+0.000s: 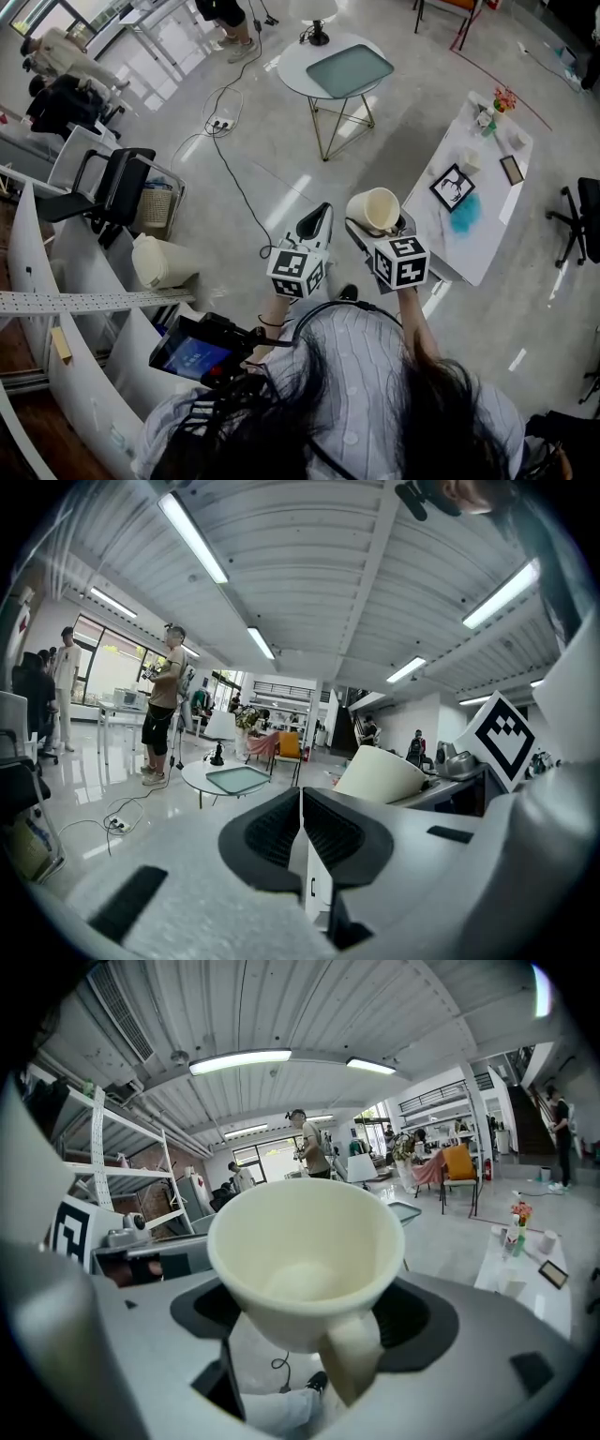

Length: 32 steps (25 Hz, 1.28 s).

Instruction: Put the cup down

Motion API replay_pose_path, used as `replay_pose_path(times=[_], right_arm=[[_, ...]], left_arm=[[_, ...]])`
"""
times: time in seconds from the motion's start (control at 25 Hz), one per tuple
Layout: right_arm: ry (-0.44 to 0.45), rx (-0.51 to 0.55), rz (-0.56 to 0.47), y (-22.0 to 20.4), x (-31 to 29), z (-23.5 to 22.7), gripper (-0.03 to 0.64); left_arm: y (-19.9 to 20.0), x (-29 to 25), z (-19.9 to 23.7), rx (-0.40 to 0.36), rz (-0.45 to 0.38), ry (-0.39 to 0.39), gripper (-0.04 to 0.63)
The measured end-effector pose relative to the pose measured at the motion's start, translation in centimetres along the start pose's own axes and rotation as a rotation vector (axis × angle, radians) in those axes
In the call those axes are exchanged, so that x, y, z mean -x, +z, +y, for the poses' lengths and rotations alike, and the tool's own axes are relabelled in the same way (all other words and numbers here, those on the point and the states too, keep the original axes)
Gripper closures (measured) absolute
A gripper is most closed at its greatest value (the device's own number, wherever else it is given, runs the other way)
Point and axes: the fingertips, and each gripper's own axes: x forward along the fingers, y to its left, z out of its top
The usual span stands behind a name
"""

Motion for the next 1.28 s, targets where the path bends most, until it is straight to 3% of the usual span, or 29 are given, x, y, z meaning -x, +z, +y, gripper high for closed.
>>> replay_pose_path(times=[0.8, 1.28], right_arm=[[-0.023, -0.037, 0.08, 3.1, -9.3, -1.6, 0.207], [-0.085, -0.059, 0.088, 6.4, -15.1, -2.2, 0.207]], left_arm=[[1.2, -6.1, 9.1, 0.039, 0.06, -0.017, 0.577], [4.0, -10.7, 15.0, 0.038, 0.049, -0.081, 0.577]])
